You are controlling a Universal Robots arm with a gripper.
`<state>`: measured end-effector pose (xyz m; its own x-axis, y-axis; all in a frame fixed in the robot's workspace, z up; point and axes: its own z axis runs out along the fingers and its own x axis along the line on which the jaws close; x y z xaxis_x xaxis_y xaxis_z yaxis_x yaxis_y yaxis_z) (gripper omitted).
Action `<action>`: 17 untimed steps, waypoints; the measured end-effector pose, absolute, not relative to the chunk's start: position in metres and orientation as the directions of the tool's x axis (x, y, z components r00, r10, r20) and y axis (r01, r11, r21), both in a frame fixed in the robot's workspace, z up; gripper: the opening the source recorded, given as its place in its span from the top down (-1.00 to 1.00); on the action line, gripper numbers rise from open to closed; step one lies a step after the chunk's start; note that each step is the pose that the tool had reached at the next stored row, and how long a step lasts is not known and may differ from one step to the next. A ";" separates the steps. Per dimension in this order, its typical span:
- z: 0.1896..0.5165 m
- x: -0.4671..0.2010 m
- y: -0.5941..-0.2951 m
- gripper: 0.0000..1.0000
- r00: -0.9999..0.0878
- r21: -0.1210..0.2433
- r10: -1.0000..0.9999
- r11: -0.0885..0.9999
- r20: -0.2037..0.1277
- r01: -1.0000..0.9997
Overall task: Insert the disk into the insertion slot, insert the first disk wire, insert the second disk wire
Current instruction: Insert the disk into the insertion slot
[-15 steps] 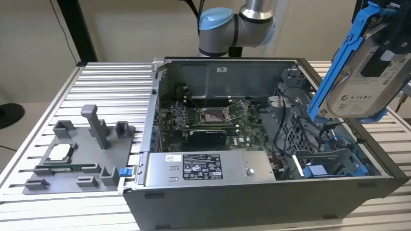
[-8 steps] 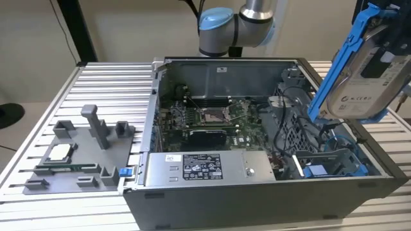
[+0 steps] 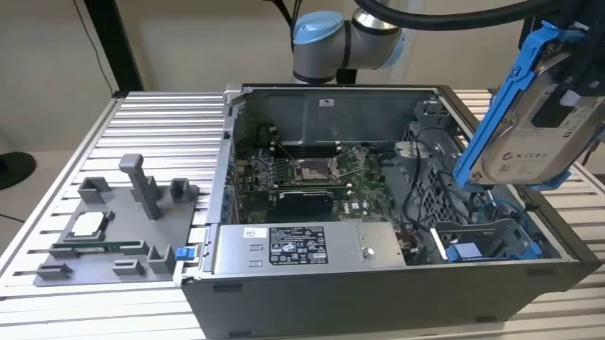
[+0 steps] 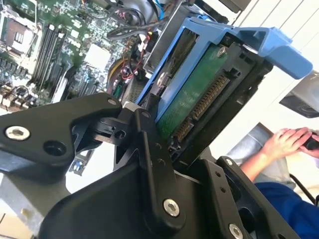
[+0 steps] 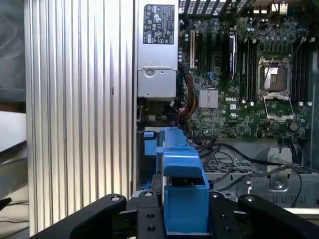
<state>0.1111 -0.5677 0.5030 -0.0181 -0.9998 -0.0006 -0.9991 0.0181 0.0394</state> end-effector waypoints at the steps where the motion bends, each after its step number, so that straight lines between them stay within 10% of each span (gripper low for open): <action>1: 0.502 0.111 -0.569 1.00 -0.018 0.039 -1.000 0.018 -0.002 -0.999; 17: 0.474 0.119 -0.577 1.00 -0.018 0.040 -0.999 0.017 -0.026 -0.999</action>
<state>0.1194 -0.5772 0.4741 -0.0181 -0.9995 -0.0263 -0.9991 0.0170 0.0398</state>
